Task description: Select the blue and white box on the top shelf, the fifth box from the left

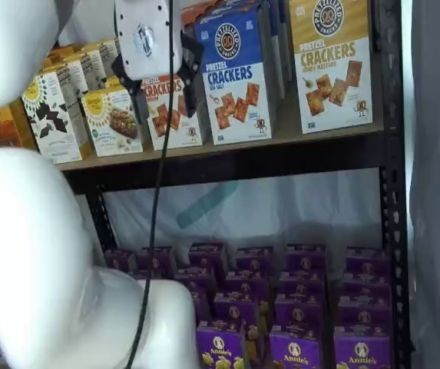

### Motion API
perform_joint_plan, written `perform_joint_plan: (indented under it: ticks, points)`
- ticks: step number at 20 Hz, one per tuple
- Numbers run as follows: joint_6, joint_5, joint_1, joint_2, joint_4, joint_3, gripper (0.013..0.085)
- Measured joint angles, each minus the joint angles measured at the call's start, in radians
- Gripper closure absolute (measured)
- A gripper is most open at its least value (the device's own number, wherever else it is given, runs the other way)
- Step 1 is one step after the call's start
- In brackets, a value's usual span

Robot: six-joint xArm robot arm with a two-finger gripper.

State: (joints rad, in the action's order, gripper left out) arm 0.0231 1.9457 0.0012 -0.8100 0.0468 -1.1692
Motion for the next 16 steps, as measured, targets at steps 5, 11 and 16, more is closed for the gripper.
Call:
perform_joint_plan:
  ticks: [5,11,16]
  points:
    - [-0.020,-0.031,-0.018,0.059,-0.008,-0.054,0.0130]
    - [-0.049,-0.050,-0.048,0.137,-0.001,-0.122,0.0130]
    - [-0.065,-0.063,-0.062,0.184,-0.006,-0.168,0.0130]
